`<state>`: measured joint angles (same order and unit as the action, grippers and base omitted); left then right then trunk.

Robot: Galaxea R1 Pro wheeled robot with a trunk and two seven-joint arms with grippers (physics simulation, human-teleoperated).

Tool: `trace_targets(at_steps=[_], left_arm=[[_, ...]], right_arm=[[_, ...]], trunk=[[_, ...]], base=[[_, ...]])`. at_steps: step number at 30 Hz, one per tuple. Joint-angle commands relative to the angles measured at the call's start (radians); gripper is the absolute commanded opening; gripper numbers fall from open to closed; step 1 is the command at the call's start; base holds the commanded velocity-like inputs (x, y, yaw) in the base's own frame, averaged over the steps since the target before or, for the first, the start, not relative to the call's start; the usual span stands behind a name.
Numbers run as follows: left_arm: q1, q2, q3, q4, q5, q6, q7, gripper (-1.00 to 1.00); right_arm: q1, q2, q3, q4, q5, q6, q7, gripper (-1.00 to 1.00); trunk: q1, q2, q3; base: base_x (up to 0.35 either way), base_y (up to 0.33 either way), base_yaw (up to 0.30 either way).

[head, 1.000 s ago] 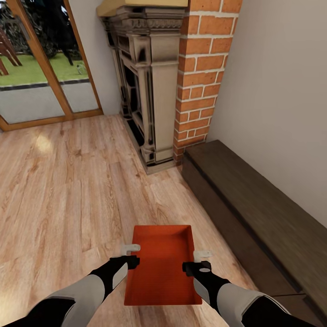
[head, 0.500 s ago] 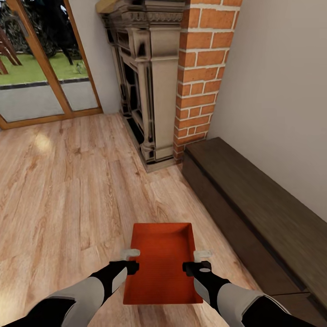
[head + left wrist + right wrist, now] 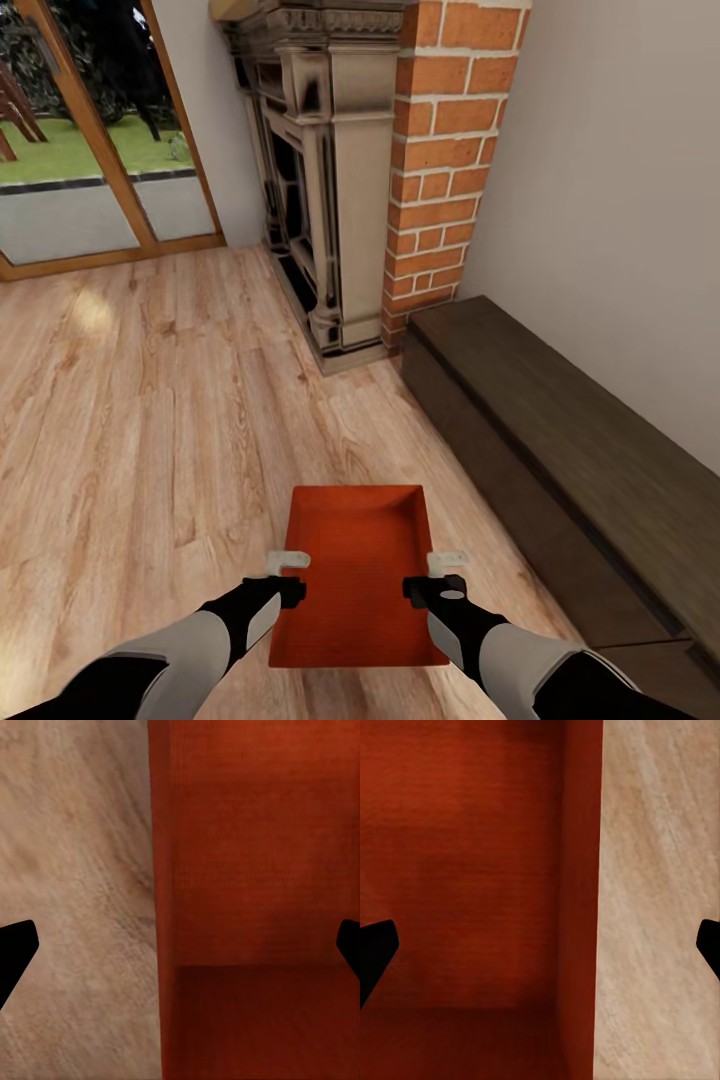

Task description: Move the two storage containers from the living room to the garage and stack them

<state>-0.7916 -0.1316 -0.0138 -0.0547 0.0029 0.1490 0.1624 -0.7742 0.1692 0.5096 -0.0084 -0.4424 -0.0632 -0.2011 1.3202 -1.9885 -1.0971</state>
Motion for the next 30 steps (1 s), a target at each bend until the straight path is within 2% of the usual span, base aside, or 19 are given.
trace_targets(at_steps=[1, 6, 11, 14, 30], left_arm=[[0.0, 0.0, -0.002, -0.002, 0.0, 0.006, 0.003, 1.0], [0.0, 0.0, -0.002, -0.002, -0.001, 0.006, 0.003, 1.0], [0.0, 0.0, -0.001, -0.002, -0.001, 0.006, 0.003, 1.0], [0.0, 0.0, -0.001, -0.002, 0.0, 0.006, 0.003, 1.0], [0.0, 0.003, -0.001, -0.002, 0.0, 0.004, 0.003, 1.0]], right_arm=[[0.0, 0.0, 0.009, 0.001, -0.01, -0.003, -0.002, 1.0], [0.0, -0.002, 0.009, 0.001, -0.01, -0.002, -0.003, 1.0], [0.0, -0.04, 0.011, 0.001, -0.011, 0.002, -0.003, 1.0], [0.0, -0.049, 0.012, 0.001, -0.011, 0.003, -0.002, 1.0], [0.0, -0.046, 0.01, 0.001, -0.011, 0.002, -0.001, 1.0]], trunk=[[0.004, -0.008, -0.004], [0.015, -0.029, -0.013], [0.015, -0.029, -0.013], [0.015, -0.029, -0.013], [0.019, -0.036, -0.016]], base=[[0.0, 0.0, 0.0], [0.0, 0.0, 0.0], [0.0, 0.0, 0.0], [0.0, 0.0, 0.0], [0.0, 0.0, 0.0]])
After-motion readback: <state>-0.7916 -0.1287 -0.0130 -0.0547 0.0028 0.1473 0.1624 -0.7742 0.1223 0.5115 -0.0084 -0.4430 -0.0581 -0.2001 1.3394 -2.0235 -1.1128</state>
